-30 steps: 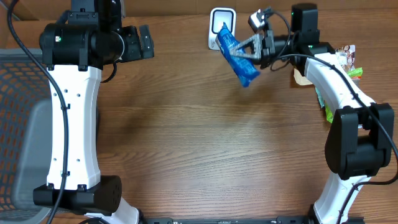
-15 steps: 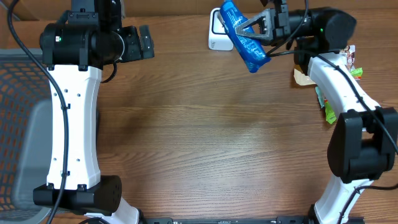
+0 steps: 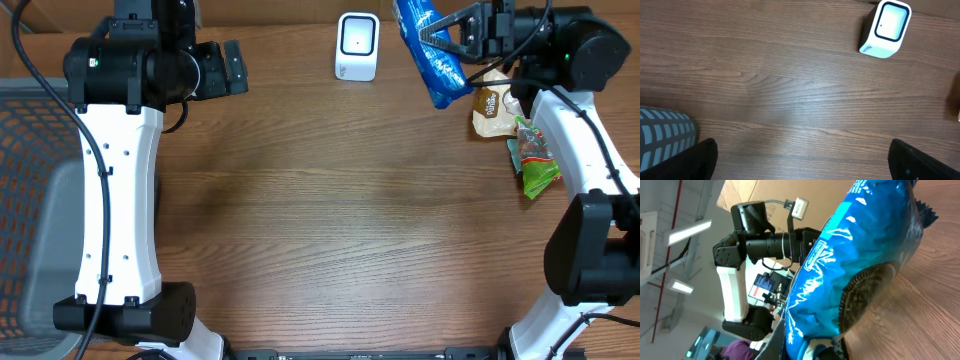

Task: Scan the item barcode
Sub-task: 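Hold the Oreo pack in front of the white scanner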

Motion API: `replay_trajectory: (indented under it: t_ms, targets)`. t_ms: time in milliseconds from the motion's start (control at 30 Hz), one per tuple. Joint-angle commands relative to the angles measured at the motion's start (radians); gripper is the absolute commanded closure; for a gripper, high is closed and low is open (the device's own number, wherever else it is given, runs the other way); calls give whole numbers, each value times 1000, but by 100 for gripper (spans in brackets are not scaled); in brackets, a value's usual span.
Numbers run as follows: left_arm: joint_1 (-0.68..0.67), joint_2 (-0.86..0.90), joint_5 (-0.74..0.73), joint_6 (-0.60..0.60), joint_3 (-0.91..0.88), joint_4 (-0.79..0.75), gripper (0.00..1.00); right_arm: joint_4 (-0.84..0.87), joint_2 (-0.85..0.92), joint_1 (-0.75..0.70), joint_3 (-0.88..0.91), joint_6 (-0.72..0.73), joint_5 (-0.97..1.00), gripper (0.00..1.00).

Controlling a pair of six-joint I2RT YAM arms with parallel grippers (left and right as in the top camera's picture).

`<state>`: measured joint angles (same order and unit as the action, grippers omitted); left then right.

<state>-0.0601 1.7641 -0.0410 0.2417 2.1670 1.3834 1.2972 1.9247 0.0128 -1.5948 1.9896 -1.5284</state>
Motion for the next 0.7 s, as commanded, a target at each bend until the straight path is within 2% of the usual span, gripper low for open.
replay_trajectory:
  t_ms: [0, 233, 333, 533, 667]
  targets:
    - [-6, 2, -3, 17, 6, -3, 0, -86, -12, 63, -9, -203, -40, 96]
    - [-6, 2, -3, 17, 6, -3, 0, -560, 19, 98, -9, -697, -36, 96]
    - [-6, 2, -3, 17, 6, -3, 0, -815, 19, 110, -9, -942, 11, 96]
    - [-6, 2, -4, 17, 6, -3, 0, -1383, 19, 146, -9, -1463, 259, 96]
    - [-6, 2, -3, 17, 6, -3, 0, -1648, 19, 200, -9, -1679, 537, 96]
